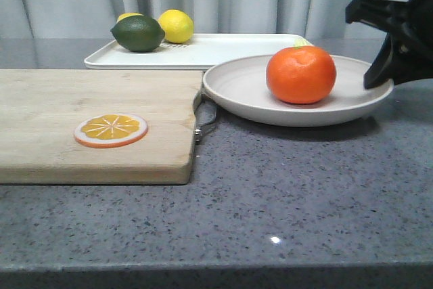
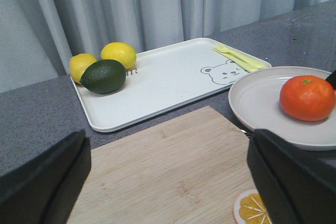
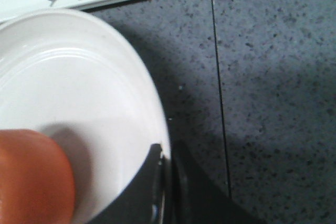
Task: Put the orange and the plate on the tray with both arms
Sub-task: 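Lower the right gripper to the plate rim and grip it, then lift the plate with the orange using the right gripper, then lower the plate onto the white tray and release with the right gripper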
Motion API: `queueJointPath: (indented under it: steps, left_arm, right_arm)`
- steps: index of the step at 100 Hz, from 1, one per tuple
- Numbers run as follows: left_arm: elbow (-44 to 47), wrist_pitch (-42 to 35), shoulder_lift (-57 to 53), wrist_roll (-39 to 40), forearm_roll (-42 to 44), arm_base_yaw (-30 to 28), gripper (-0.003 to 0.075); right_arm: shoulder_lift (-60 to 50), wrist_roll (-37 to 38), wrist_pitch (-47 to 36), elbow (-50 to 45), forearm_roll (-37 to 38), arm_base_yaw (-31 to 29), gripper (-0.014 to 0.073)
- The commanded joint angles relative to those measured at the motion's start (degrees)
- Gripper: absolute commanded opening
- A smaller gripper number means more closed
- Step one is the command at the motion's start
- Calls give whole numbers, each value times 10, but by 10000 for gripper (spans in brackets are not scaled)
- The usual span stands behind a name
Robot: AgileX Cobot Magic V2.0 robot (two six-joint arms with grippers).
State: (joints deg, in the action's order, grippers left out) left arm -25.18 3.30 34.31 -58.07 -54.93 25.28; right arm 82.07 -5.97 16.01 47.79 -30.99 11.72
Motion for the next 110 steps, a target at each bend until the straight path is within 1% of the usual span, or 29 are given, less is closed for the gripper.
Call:
queueJointPath:
  steps: [1,23,39,58,81,98,110]
  left_arm:
    - [-17,-22,-1,4,-7,-1,588]
    - [-17,-22,-1,4,-7,-1,588]
    - [-17,-22,-1,4,-7,-1,588]
    - [-17,-22,-1,4,-7,-1,588]
    - [-17,-22,-1,4,-7,-1,588]
    - [-17,-21,-1,4,-7,-1,588]
    - [-17,-21,-1,4,-7,-1,588]
  right_arm:
    - [-39,-15,10,31,3,1,-64]
    - [-33,-15,89,145,3,1,-64]
    - [2,-15,110,238,3,1,-64]
    - [94,-15,134,354,3,1,-64]
    - [239,-15,153,505,3,0,-64]
    - [328,-15,216,619,3,-9,-64]
    - [368,-10,251,682,2,-21,-64]
